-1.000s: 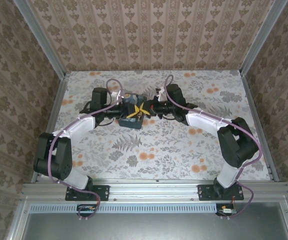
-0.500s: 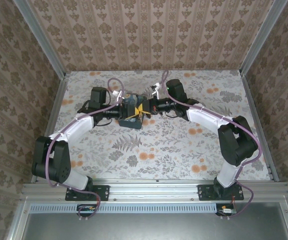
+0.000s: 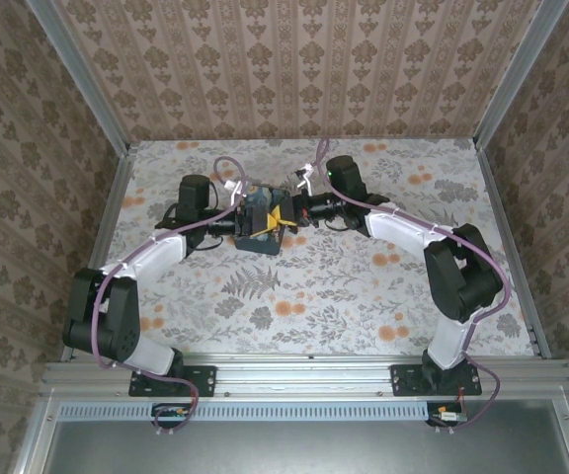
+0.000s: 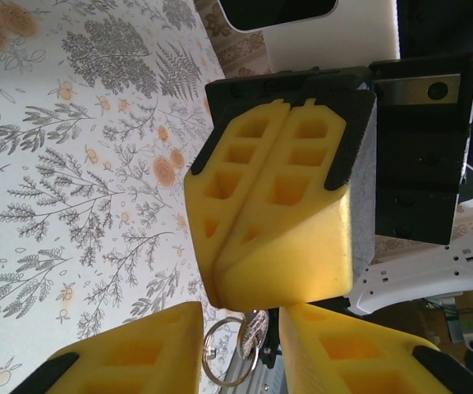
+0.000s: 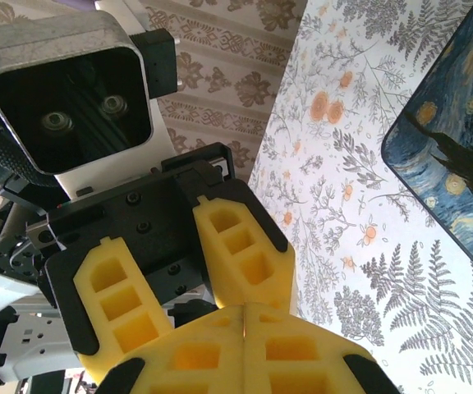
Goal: Unlock the padlock with the key
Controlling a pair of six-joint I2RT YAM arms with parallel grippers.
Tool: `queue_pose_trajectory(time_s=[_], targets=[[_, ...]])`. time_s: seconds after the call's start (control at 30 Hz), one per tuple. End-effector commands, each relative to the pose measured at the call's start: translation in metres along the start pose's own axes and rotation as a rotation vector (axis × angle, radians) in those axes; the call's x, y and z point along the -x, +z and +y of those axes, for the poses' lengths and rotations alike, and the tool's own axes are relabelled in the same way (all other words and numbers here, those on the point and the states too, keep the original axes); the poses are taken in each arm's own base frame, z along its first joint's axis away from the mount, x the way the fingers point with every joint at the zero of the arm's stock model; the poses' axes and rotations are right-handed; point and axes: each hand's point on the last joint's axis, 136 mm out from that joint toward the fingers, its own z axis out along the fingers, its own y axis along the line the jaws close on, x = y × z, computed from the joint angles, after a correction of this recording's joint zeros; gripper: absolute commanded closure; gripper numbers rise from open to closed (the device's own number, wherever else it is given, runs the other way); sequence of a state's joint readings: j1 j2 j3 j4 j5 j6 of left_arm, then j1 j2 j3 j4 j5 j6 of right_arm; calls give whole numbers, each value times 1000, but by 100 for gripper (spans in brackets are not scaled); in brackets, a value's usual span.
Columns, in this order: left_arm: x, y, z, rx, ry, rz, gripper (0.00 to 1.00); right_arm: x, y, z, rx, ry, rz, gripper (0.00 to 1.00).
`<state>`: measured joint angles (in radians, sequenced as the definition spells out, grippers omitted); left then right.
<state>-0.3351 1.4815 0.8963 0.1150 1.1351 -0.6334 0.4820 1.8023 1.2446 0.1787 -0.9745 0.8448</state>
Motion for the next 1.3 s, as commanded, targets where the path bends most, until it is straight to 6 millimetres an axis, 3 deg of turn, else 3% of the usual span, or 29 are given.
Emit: queue_pose_trajectory(time_s=[0.0, 0.27, 0.63, 1.13, 1.23, 1.27], targets=[[-1, 2, -14, -56, 41, 7, 70, 7, 2, 15, 49, -30, 3, 100], [-4, 2, -15, -62, 41, 13, 83, 9, 2, 14, 47, -36, 3, 100], [-3, -2, -12, -64, 18, 0, 79, 5, -3, 16, 39, -71, 20, 100], [-3, -2, -12, -82, 19, -8, 100, 7, -5, 14, 29, -69, 18, 100], [-1, -2, -11, -83, 14, -17, 100, 11, -6, 14, 21, -66, 9, 96], [0, -2, -11, -84, 15, -24, 100, 13, -7, 14, 18, -65, 3, 91]])
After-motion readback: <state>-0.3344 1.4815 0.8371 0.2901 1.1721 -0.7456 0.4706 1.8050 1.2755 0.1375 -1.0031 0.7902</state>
